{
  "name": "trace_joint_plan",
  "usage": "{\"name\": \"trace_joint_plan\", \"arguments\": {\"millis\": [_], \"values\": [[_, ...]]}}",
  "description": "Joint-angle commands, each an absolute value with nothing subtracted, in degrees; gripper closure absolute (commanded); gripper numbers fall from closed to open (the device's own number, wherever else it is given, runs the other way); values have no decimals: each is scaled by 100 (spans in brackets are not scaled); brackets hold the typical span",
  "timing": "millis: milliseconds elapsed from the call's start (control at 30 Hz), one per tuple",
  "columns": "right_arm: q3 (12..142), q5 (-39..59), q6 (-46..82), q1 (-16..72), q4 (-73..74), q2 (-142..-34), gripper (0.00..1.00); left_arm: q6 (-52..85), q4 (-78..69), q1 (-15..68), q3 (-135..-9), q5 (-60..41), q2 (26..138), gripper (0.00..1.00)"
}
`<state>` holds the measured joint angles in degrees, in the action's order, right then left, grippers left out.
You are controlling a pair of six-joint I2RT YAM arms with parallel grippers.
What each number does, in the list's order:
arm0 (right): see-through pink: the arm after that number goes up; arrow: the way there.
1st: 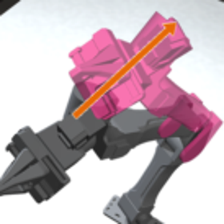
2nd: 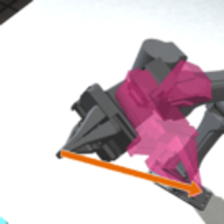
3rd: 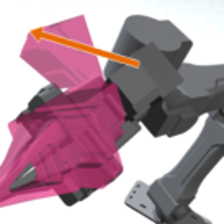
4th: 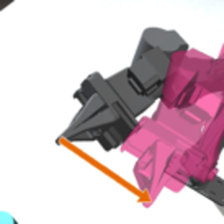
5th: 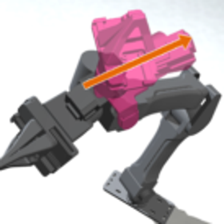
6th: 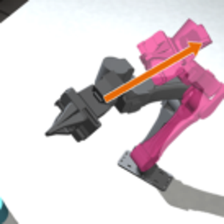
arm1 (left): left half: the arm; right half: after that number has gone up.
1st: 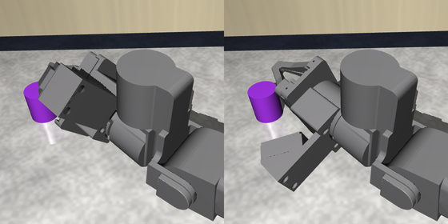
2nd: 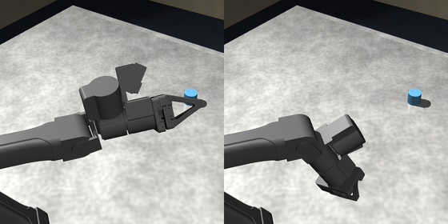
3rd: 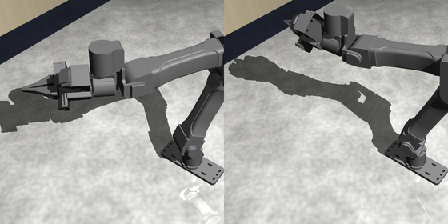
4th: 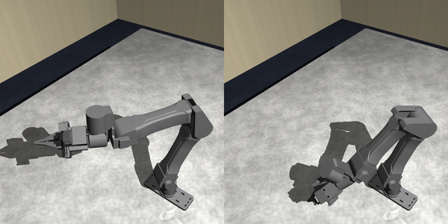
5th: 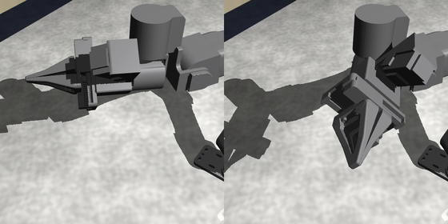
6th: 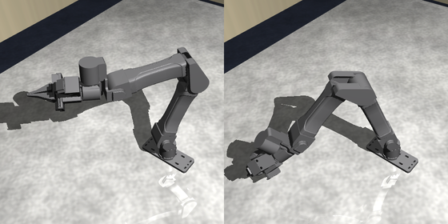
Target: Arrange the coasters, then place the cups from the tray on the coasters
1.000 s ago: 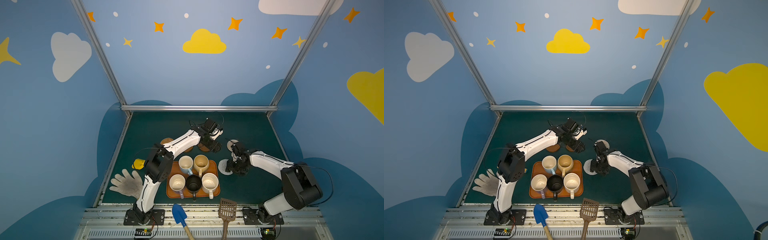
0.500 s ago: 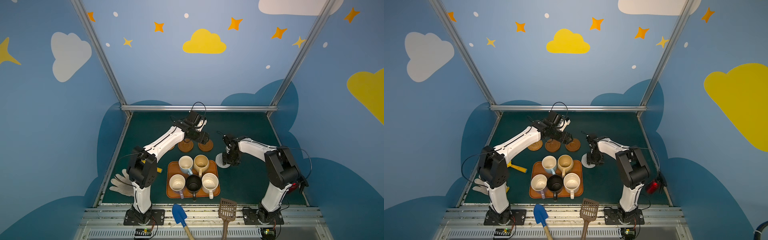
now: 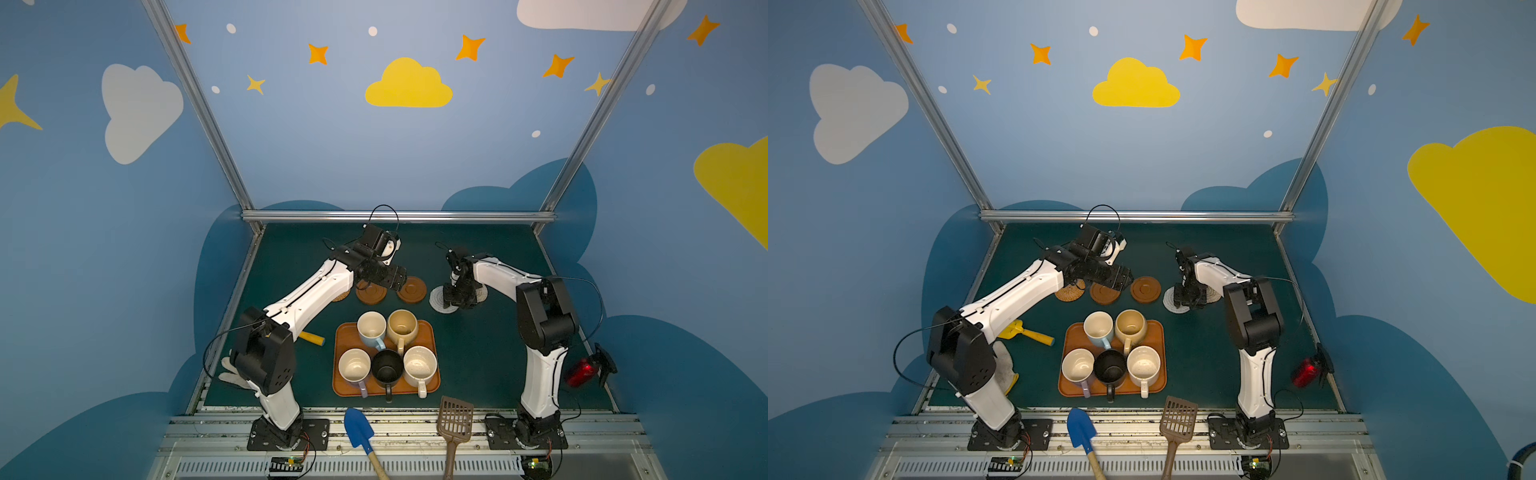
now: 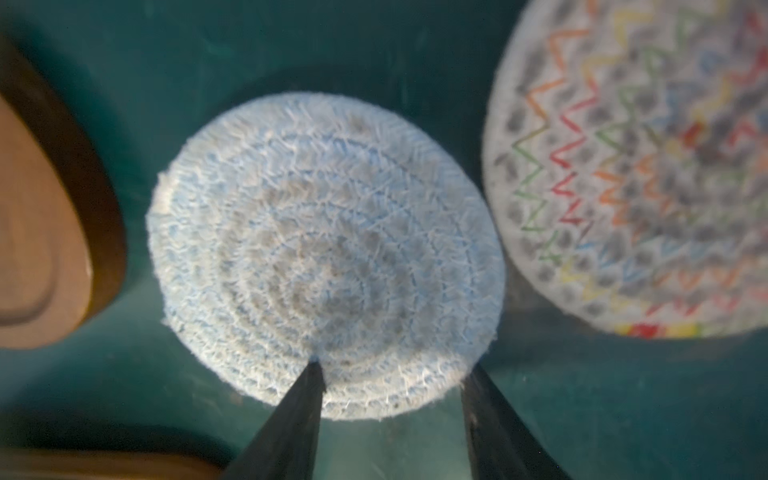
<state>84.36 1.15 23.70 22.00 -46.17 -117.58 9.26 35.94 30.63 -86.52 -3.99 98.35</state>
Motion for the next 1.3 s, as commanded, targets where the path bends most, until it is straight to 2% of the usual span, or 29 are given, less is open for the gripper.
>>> {"name": "trace_joint_plan", "arguments": {"millis": [0,233,533,900,1100,1267], "values": [[8589,-281,2304,2094,-4767,-12249,46,872,3628,2982,-8577,-274,9638,12],[8854,-240,2217,2039,-4780,-12457,42,860,3604,2938,-8379,-224,9484,12],[8777,135,2035,1767,-4440,-12211,30,885,3553,2927,-8222,-243,9381,12],[8887,387,1828,1645,-4420,-12052,29,864,3568,2928,-8252,-221,9286,12],[8554,676,1945,1648,-4243,-11335,30,961,3731,2885,-8333,-163,9100,12],[8123,766,1932,1680,-4254,-10299,30,1302,3999,2706,-8360,-471,8685,11]]}}
